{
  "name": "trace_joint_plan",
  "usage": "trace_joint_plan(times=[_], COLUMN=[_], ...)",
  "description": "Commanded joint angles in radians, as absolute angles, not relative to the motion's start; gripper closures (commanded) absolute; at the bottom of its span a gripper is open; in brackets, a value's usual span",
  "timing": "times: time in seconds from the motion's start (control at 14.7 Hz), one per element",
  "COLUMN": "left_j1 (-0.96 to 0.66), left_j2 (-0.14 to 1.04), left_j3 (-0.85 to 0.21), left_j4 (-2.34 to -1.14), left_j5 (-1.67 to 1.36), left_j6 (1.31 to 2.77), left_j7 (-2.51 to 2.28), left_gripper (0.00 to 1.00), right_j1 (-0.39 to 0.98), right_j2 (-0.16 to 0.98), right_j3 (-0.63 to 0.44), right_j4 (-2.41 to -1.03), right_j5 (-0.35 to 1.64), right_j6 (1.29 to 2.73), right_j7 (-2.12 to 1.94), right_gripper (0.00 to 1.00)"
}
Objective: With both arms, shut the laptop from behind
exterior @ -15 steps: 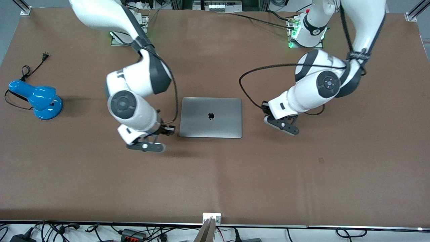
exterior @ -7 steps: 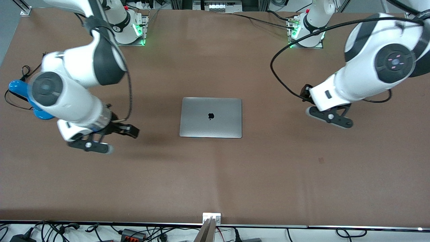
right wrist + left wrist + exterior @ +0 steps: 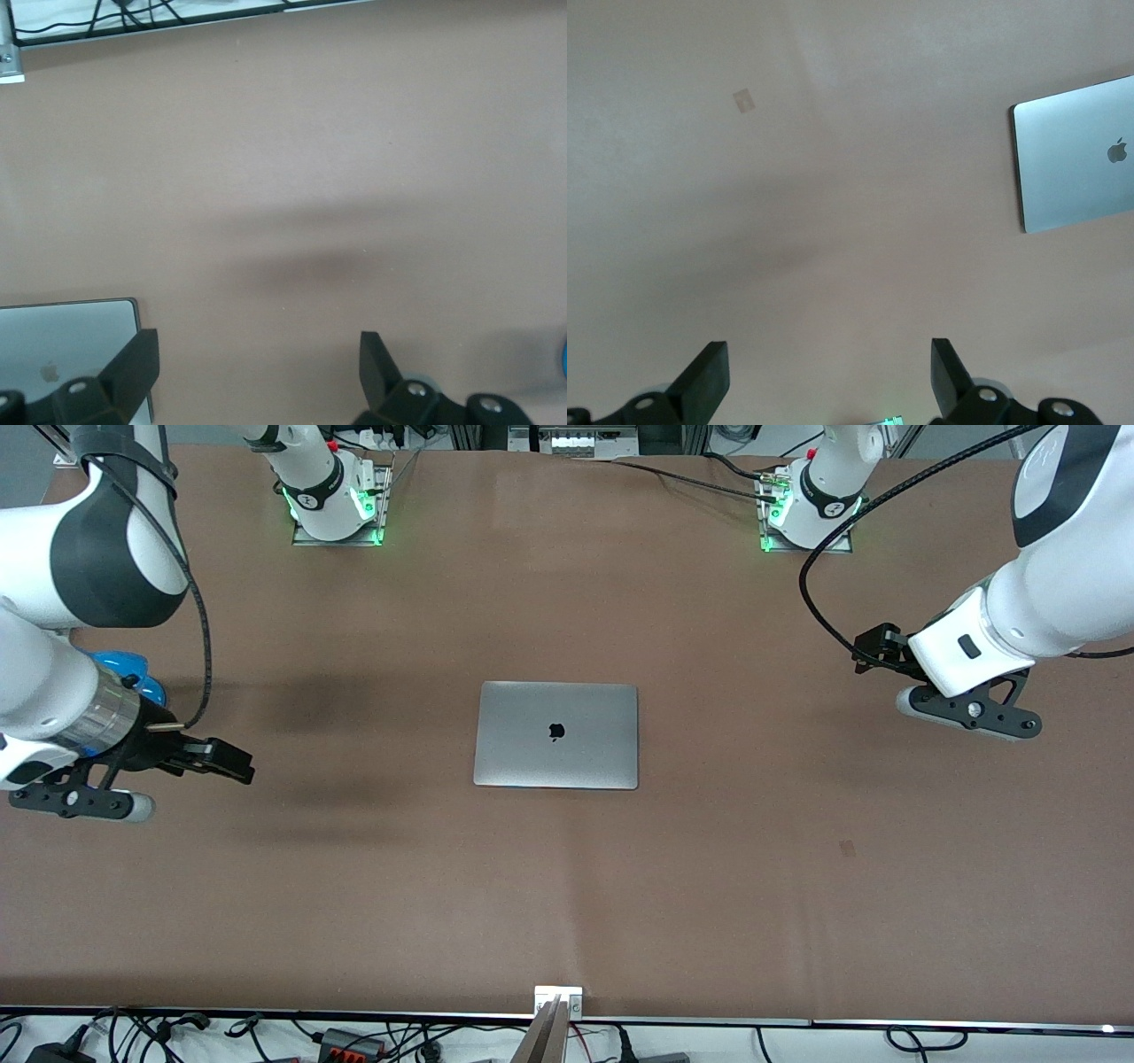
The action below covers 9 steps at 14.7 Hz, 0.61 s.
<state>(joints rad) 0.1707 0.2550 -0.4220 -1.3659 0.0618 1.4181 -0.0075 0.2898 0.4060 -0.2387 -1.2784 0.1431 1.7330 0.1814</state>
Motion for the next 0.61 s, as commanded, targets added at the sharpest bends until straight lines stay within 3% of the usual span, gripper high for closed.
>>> trace_joint_plan(times=[0.0, 0.14, 0.27, 0.41, 0.54], left_j1=[0.170, 0.152, 0.047, 0.011, -0.014], left_j2=[0.230, 0.215, 0.119, 0.040, 0.012], left_j3=[-0.387, -0.301, -0.145, -0.094, -0.087], left_j4=[-1.385, -1.408, -1.553, -1.649, -1.666], left_j5=[0.064, 0.031, 0.003, -0.046, -0.055], left_j6=[1.452, 1.518, 1.682, 1.729, 1.741], left_j7=[0.000, -0.002, 0.002, -0.002, -0.003], left_gripper=[0.00, 0.00, 0.00, 0.00, 0.00], right_j1=[0.217, 0.088, -0.027, -0.041, -0.055], right_j2=[0.344, 0.299, 0.279, 0.278, 0.278], right_j3=[-0.212, -0.099, 0.015, 0.014, 0.008], right_j4=[-1.264, -1.282, -1.289, -1.289, -1.295], right_j5=[0.149, 0.102, 0.031, 0.025, 0.023], right_j6=[1.681, 1.678, 1.680, 1.671, 1.620], right_j7=[0.166, 0.143, 0.076, 0.013, -0.037], right_gripper=[0.00, 0.00, 0.00, 0.00, 0.00])
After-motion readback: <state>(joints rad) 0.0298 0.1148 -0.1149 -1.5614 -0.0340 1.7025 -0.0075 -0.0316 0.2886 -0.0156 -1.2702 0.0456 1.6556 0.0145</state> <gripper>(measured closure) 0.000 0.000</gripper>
